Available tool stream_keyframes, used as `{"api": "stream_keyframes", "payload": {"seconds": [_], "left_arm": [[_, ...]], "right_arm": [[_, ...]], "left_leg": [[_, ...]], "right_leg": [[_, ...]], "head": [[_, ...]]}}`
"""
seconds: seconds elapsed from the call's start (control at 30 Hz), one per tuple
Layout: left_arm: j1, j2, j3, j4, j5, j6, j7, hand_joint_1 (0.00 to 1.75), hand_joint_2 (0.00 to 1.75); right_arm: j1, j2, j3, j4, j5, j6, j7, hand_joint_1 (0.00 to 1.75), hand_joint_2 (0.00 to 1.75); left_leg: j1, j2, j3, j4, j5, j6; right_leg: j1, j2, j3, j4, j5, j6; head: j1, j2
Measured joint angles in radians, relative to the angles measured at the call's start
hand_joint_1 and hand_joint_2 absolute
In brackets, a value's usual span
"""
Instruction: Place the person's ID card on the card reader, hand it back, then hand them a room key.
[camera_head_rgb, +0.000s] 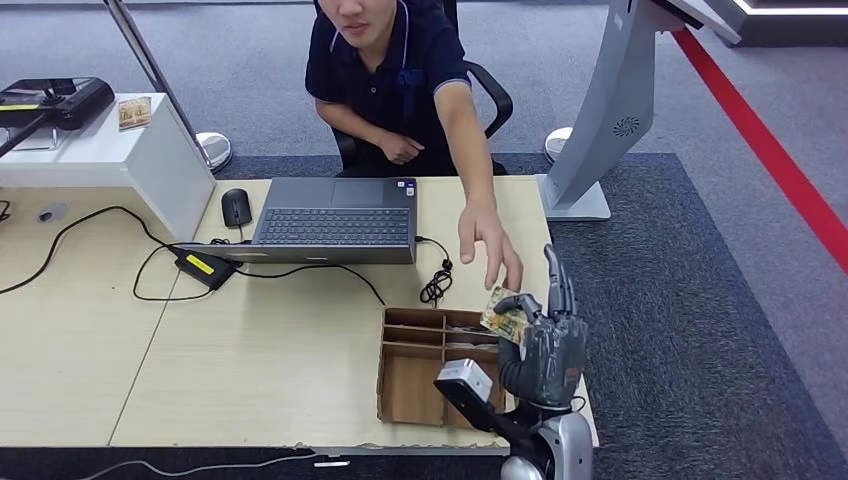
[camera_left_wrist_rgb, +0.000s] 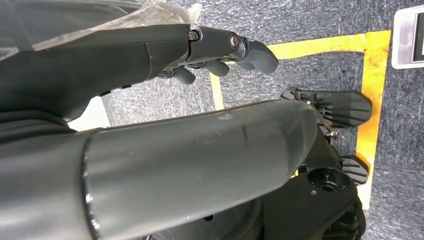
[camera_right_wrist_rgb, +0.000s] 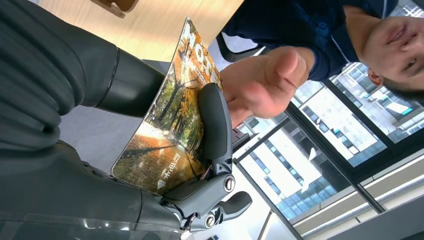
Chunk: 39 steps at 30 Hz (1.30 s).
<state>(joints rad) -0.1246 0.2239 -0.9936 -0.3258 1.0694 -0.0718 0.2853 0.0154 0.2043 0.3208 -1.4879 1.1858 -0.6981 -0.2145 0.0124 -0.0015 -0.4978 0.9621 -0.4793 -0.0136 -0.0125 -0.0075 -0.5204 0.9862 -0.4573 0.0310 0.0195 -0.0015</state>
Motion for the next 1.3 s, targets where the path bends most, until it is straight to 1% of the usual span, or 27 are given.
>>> {"api": "stream_keyframes", "payload": {"seconds": [0.13,0.3,0.33,0.43,0.47,0.67,1.03,1.17,1.3], "left_arm": [[-0.001,0.0,0.0,0.0,-0.005,-0.002,0.0,0.0,0.0],[-0.002,0.0,-0.004,0.0,-0.008,-0.004,0.0,0.0,0.0],[-0.002,0.0,-0.006,0.0,-0.008,-0.005,0.0,0.0,0.0],[-0.002,0.0,-0.011,0.0,-0.009,-0.006,0.0,0.0,0.0],[-0.002,0.0,-0.012,0.0,-0.009,-0.006,0.0,0.0,0.0],[-0.002,0.0,-0.017,0.0,-0.013,-0.009,0.0,0.0,0.0],[-0.002,0.0,-0.017,0.0,-0.013,-0.009,0.0,0.0,0.0],[-0.002,0.0,-0.017,0.0,-0.008,-0.008,-0.001,0.0,0.0],[-0.002,0.0,-0.017,0.0,-0.001,-0.001,-0.001,0.0,0.0]], "right_arm": [[-0.01,0.028,-0.001,0.02,-0.011,0.001,-0.044,1.75,1.75],[-0.015,0.039,-0.005,0.048,-0.007,0.001,-0.064,1.75,1.75],[-0.016,0.039,-0.006,0.052,-0.007,0.001,-0.065,1.51,1.75],[-0.018,0.04,-0.006,0.063,-0.007,0.001,-0.067,0.21,1.75],[-0.019,0.04,-0.007,0.066,-0.006,0.001,-0.069,0.0,1.75],[-0.021,0.043,-0.014,0.083,0.0,0.001,-0.079,0.0,1.75],[-0.024,0.043,-0.016,0.099,-0.05,0.001,-0.075,0.0,1.75],[-0.029,0.041,-0.008,0.112,-0.146,0.001,-0.033,0.0,1.75],[-0.035,0.029,0.021,0.126,-0.212,0.002,0.05,0.0,1.75]], "left_leg": [[0.0,0.0,0.0,0.0,0.0,0.0],[0.0,0.0,0.0,0.0,0.0,0.0],[0.0,0.0,0.0,0.0,0.0,0.0],[0.0,0.0,0.0,0.0,0.0,0.0],[0.0,0.0,0.0,0.0,0.0,0.0],[0.0,0.0,0.0,0.0,0.0,0.0],[0.0,0.0,0.0,0.0,0.0,0.0],[0.0,0.0,0.0,0.0,0.0,0.0],[0.0,0.0,0.0,0.0,0.0,0.0]], "right_leg": [[0.0,0.0,0.0,0.0,0.0,0.0],[0.0,0.0,0.0,0.0,0.0,0.0],[0.0,0.0,0.0,0.0,0.0,0.0],[0.0,0.0,0.0,0.0,0.0,0.0],[0.0,0.0,0.0,0.0,0.0,0.0],[0.0,0.0,0.0,0.0,0.0,0.0],[0.0,0.0,0.0,0.0,0.0,0.0],[0.0,0.0,0.0,0.0,0.0,0.0],[0.0,0.0,0.0,0.0,0.0,0.0]], "head": [[0.0,0.0],[0.0,0.0],[0.0,0.0],[0.0,0.0],[0.0,0.0],[0.0,0.0],[0.0,0.0],[0.0,0.0],[0.0,0.0]]}}
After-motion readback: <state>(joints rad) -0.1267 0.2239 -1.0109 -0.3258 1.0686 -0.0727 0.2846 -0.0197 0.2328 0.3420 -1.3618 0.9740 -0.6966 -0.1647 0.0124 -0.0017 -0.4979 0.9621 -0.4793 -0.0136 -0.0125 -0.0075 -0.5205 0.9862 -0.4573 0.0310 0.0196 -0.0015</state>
